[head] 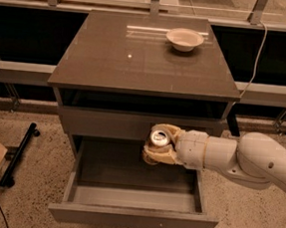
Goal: Place orange can into middle drawer
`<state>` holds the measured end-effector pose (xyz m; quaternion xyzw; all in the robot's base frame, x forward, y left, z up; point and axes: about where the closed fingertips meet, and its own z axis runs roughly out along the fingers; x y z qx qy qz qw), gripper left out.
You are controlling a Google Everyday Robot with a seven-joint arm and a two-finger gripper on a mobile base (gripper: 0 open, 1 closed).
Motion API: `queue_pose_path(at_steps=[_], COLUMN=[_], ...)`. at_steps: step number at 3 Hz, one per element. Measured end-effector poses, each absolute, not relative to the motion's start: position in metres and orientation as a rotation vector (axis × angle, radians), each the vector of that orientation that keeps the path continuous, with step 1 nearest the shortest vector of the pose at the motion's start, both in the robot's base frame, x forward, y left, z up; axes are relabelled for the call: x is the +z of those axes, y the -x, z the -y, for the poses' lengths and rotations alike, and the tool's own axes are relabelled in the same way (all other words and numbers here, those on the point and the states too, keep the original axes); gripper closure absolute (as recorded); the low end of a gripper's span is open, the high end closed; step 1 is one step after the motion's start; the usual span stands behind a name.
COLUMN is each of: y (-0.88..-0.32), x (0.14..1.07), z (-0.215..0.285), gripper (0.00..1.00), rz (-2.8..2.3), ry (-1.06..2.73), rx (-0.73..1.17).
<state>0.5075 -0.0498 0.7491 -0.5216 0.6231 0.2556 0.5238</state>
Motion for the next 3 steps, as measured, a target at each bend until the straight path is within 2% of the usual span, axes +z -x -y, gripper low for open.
queue_pose_path(at_steps=[3], y=[-0.509], x=[0.67], z=[0.066], gripper=[1.0], rz=[-1.593], ry=[1.154], rx=[0.626])
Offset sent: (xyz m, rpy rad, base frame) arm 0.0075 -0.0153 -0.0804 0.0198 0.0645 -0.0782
